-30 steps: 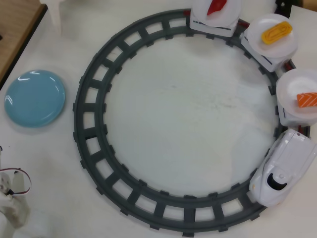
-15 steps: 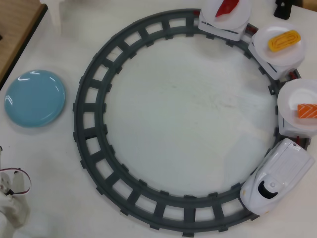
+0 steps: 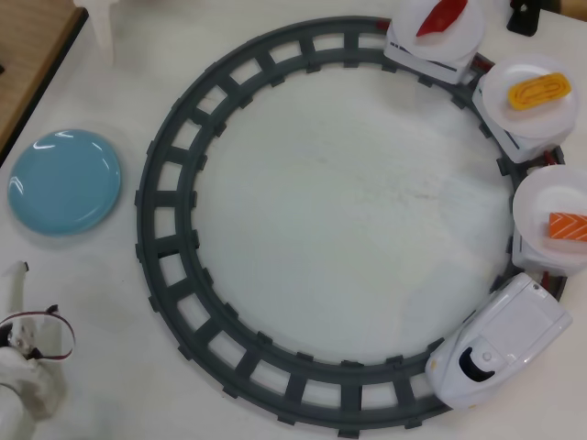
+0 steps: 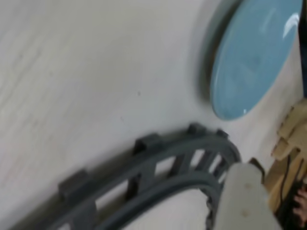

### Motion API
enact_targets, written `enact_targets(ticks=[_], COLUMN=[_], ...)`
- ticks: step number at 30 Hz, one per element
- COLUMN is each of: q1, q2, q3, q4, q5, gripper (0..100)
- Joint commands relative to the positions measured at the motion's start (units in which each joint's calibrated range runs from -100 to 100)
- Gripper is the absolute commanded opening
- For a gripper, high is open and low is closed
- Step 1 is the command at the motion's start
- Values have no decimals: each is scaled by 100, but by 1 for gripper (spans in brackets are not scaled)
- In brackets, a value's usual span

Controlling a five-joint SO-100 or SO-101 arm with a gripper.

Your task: Pick up the sushi from the Shinkansen and put it on the blue dish

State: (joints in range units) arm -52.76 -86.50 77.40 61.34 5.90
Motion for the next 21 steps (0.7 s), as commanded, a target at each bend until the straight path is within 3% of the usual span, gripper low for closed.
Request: enact_targets(ticks=[1, 12, 21], q1=[223, 1279, 2274], q2=[674, 2889, 3271], q3=[-770, -2600, -3926], q4=[-7, 171, 1607], q5=[-51, -62, -41], gripper=[25, 25, 25])
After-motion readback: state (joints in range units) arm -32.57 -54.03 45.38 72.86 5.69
